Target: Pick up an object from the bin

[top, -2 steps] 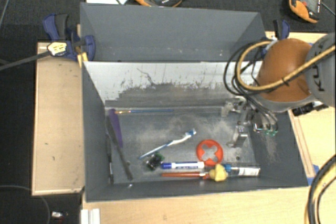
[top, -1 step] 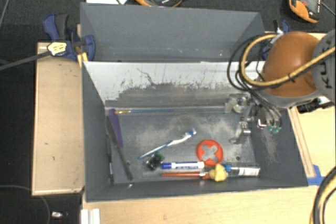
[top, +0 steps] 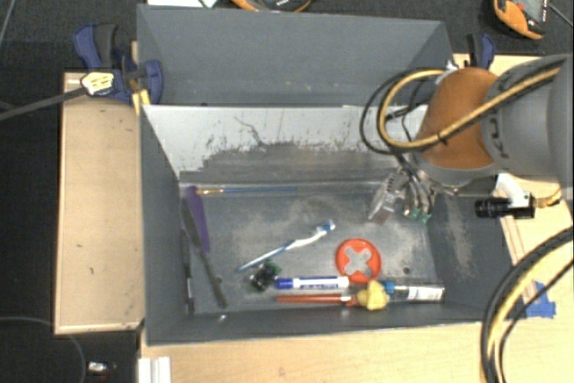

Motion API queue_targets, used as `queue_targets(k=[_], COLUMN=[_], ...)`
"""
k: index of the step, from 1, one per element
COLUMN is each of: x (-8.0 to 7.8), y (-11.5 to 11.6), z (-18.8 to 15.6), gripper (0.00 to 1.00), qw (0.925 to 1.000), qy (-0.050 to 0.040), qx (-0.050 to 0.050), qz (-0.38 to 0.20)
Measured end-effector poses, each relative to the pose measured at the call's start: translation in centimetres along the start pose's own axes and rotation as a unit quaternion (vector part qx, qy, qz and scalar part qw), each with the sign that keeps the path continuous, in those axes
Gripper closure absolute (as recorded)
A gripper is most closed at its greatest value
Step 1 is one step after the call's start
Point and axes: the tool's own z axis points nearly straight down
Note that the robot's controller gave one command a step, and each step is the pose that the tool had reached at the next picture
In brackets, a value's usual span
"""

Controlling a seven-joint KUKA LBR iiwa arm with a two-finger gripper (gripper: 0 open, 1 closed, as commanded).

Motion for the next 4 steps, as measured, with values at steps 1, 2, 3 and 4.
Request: queue_targets(k=[1,2,3,4], x=[0.0,0.0,0.1,0.1], y=[-0.1,-0.1,0.7,0.7], z=[-0.1,-0.1,-9.8,-9.8], gripper=[1.00,1.00,1.00,1.00], qw=[1.0000,1.0000,1.0000,1.0000], qy=[-0.0002,-0.0001,-0.0015,-0.0014], qx=[0.000,0.001,0.000,0.000], qz=[-0.003,-0.004,-0.008,-0.009])
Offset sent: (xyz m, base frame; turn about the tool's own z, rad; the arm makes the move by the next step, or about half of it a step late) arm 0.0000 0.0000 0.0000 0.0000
